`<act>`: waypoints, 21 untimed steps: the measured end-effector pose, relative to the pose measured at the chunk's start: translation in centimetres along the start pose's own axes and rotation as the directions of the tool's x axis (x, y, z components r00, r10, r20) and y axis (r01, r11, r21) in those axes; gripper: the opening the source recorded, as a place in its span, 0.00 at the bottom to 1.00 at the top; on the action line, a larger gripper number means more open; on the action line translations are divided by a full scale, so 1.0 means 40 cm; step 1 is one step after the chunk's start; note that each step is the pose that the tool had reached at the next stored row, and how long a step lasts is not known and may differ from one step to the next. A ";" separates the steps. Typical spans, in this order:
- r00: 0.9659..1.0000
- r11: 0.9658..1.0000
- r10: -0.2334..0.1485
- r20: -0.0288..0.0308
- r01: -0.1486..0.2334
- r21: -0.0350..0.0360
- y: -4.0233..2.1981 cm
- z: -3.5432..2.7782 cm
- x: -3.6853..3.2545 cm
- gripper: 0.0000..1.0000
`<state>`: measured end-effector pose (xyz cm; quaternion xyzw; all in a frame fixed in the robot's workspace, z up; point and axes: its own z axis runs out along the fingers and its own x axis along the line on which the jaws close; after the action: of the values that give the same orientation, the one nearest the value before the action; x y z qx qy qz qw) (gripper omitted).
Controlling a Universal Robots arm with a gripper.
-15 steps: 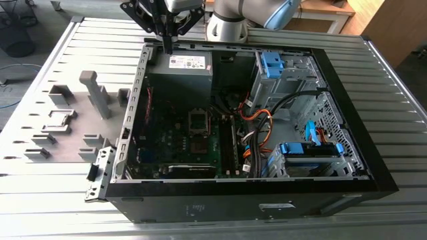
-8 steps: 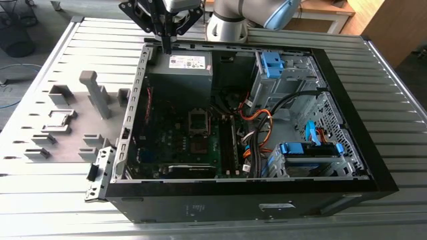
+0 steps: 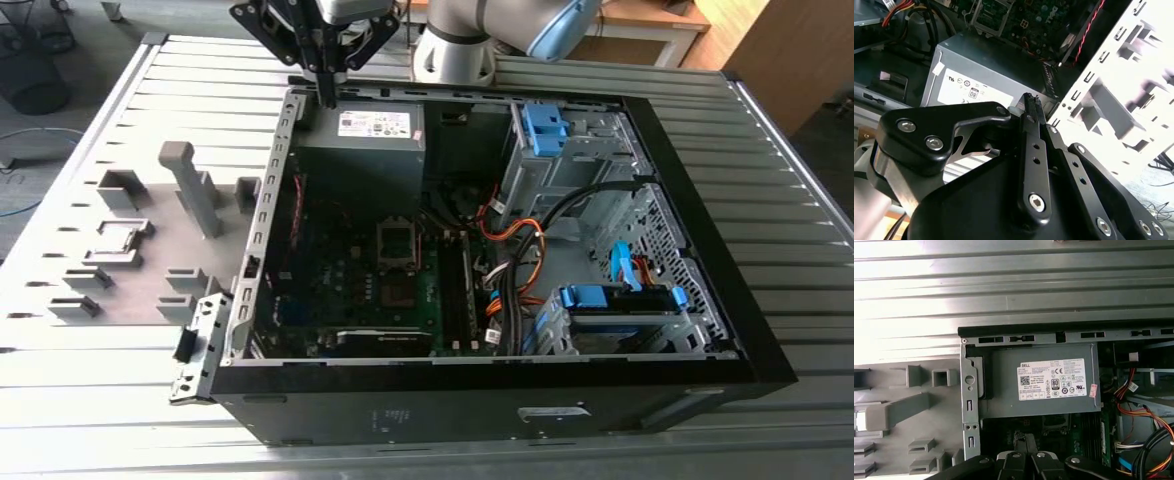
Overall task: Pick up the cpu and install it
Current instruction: 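Reach for the cpu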
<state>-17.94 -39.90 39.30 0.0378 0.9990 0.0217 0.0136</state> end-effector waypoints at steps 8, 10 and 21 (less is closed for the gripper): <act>1.000 1.000 0.000 0.000 0.000 0.000 -0.002 0.000 0.022 0.11; 1.000 1.000 0.000 0.000 0.000 0.000 -0.002 0.000 0.029 0.11; 1.000 1.000 0.000 0.000 0.000 0.000 -0.005 0.000 0.063 0.11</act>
<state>-20.48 -39.89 39.22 0.0379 0.9990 0.0217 0.0137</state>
